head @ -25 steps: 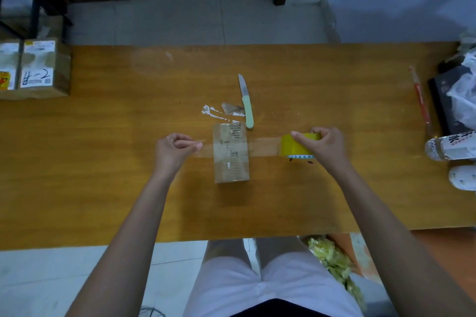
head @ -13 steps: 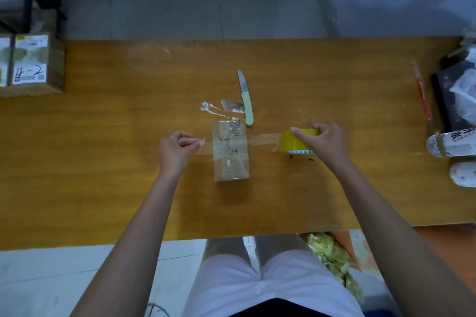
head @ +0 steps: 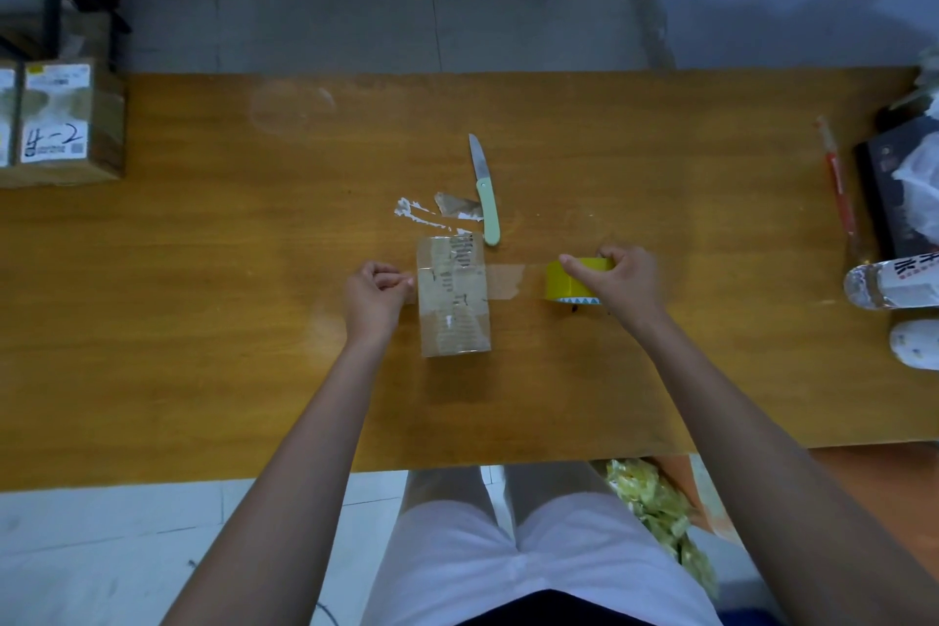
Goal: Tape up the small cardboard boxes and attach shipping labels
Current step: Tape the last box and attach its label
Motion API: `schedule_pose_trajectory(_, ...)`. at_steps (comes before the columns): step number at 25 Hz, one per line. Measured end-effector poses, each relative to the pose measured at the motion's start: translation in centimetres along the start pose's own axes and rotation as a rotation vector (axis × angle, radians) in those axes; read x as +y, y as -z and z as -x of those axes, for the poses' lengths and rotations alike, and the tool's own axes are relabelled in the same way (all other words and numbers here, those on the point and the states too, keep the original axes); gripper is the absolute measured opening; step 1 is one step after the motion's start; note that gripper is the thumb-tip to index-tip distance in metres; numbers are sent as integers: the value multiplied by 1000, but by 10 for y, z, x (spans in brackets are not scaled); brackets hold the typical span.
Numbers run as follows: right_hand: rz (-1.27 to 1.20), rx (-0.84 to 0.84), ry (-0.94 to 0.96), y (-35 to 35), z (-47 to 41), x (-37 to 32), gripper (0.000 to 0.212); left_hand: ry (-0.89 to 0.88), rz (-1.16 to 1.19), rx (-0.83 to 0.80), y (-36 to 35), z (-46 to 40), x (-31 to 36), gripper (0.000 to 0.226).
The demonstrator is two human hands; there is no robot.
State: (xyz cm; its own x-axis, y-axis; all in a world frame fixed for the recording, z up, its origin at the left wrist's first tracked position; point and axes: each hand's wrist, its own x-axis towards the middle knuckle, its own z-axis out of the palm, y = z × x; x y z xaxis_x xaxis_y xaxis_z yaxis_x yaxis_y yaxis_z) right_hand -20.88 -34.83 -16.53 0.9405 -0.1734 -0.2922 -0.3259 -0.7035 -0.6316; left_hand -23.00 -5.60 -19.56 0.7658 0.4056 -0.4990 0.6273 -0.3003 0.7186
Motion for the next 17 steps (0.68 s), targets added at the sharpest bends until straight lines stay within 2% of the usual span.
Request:
schedule_pose_trajectory(5,22,19,53,-1,-2,4,56,-80,-110,147,-9,10,2,32)
schedule_pose_trajectory(9,64,15,72,-1,0,-3,57,-148,-337,211,-10,17,6,35)
schedule_pose_trajectory(11,66,21,70,0,1,-3,59,-136,-327,276,-6,25,10,32)
schedule_pose_trajectory(14,54,34,66,1,3,-3,59,-320,-255,367,-7,49,19,21)
schedule_pose_trajectory(17,36,19,62,3,3,-2,56,-409,-278,257,-18,67,23,27)
